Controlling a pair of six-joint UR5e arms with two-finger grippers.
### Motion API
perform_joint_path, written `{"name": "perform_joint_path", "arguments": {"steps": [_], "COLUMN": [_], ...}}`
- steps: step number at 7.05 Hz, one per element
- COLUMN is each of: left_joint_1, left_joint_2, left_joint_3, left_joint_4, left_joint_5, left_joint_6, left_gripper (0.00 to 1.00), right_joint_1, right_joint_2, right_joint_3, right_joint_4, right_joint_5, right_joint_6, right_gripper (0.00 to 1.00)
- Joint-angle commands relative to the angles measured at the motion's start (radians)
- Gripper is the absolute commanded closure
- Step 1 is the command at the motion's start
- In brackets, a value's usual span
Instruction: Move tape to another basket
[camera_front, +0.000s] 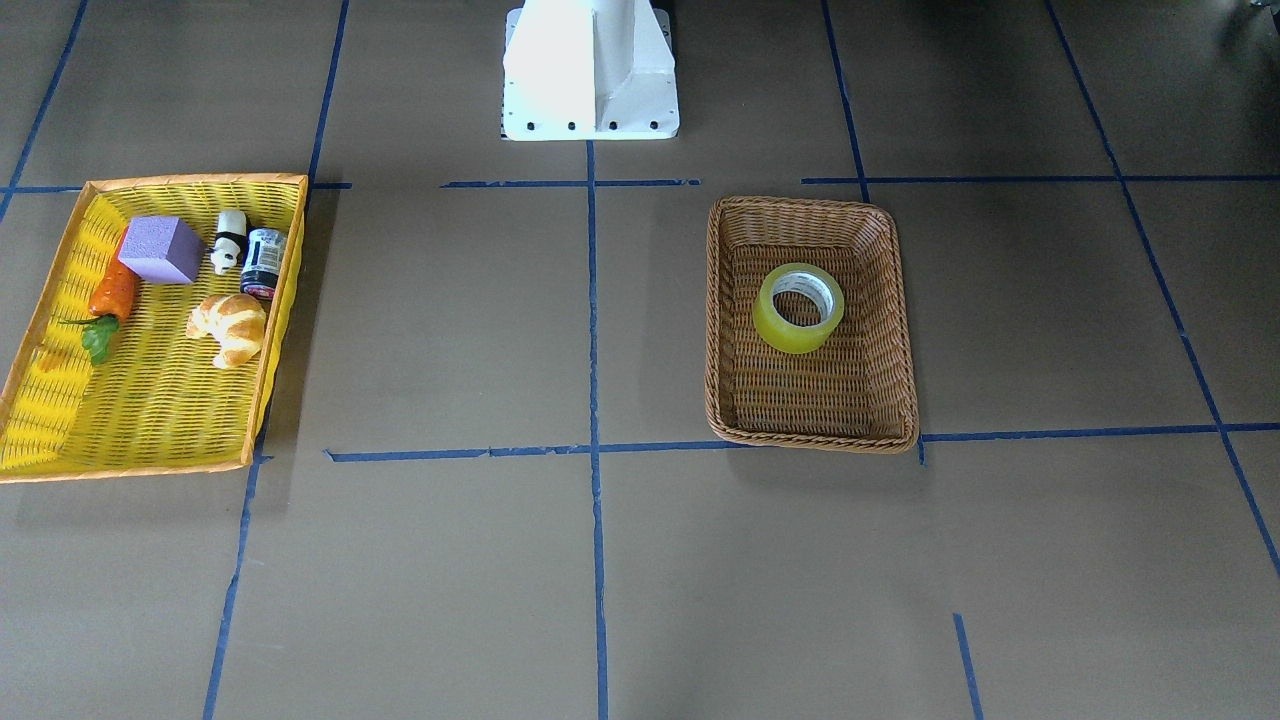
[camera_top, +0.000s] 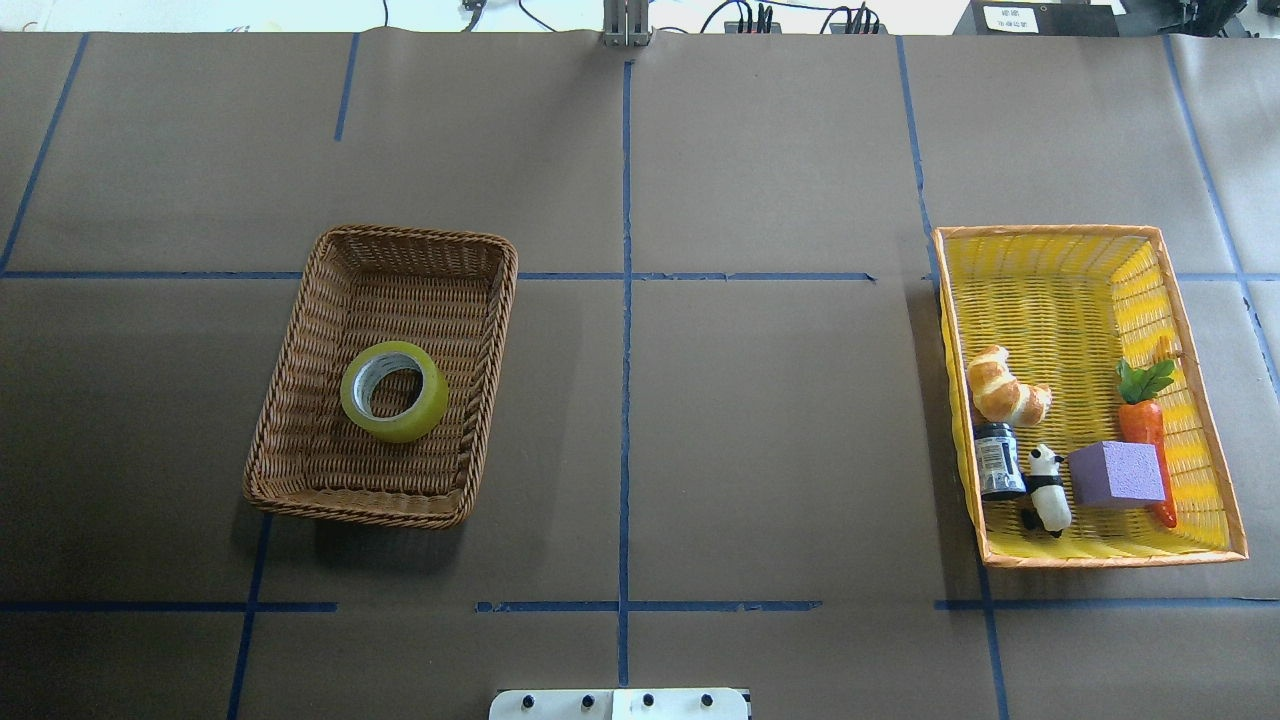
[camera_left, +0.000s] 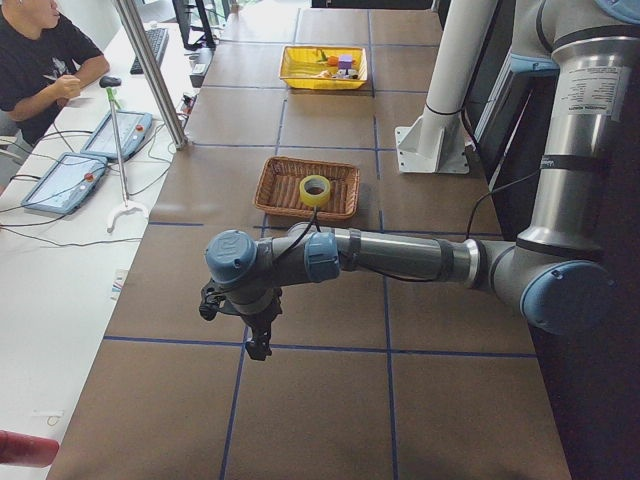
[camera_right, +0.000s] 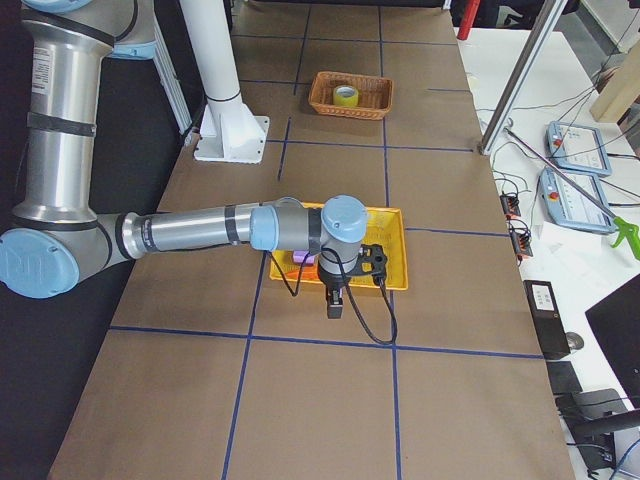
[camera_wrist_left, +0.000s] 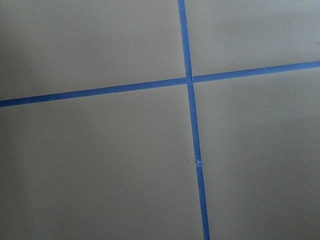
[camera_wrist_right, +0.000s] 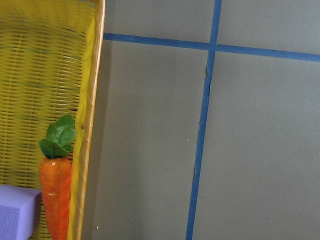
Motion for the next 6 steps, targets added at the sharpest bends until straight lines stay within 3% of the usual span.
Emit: {"name": "perform_joint_path", "arguments": {"steps": [1,6], "left_joint_1": [0.0,0.0], "left_joint_2": [-0.006,0.002], "left_joint_3": [-0.001,-0.029], "left_joint_4": [0.0,0.003], "left_joint_5": [0.0,0.007], "left_joint_6": [-0.003,-0.001], "left_gripper": [0.0,0.0], "right_joint_1": [0.0,0.001], "right_joint_2": [0.023,0.012], "right_joint_3": [-0.03,-0.032], "right_joint_4": [0.001,0.0], "right_joint_5": [-0.002,-0.049], "right_joint_6": [-0.004,-0.004], "right_gripper": [0.0,0.0]}}
